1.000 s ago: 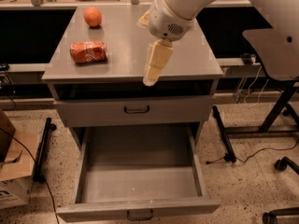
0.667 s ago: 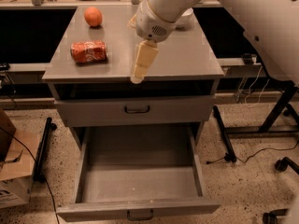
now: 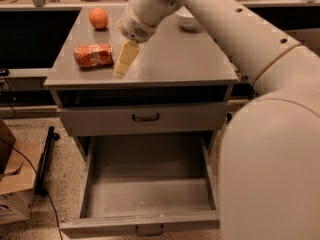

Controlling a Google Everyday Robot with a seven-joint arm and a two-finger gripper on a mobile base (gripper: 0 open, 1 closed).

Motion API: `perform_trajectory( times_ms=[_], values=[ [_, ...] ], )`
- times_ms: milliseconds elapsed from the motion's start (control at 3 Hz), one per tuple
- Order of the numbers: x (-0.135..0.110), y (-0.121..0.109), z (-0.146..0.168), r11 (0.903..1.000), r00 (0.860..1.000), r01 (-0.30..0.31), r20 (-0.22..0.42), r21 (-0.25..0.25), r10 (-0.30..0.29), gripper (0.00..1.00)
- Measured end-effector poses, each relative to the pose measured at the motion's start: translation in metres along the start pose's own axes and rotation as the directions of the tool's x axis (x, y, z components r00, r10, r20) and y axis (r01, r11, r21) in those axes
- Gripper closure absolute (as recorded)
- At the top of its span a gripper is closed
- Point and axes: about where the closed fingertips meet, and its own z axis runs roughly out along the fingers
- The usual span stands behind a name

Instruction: Place coke can into middle drawer

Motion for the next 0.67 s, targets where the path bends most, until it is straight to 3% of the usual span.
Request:
perform_trajectory(
  times_ms=[667],
  values=[
    [-0.009, -0.045, 0.067, 0.9978, 0.992, -0.020, 0.122, -0.062, 0.028, 0.00]
  ],
)
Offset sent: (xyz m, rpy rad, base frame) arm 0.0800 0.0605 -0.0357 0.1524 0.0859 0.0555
